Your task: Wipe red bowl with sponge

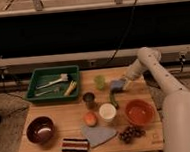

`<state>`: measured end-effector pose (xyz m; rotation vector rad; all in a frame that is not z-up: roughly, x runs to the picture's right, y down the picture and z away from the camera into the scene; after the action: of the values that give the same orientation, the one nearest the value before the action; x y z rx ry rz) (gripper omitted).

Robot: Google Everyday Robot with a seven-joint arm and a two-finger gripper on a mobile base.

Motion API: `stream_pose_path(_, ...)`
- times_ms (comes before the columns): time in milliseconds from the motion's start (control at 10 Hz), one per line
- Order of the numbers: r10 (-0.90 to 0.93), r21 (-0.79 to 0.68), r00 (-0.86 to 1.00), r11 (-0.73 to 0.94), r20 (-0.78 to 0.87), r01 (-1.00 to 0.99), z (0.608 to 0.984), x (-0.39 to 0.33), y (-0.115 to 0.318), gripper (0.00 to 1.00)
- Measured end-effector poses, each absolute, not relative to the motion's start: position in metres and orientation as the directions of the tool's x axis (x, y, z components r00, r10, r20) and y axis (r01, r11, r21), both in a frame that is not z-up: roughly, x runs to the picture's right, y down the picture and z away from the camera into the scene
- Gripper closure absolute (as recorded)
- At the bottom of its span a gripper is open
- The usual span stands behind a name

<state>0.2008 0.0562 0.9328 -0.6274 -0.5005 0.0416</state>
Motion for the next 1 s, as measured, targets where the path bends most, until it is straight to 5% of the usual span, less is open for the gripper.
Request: stream_pose_path(1000,-0.010,-0.511,0.892,0.817,0.452,0.268,0.814,0.212,0.100,1.00)
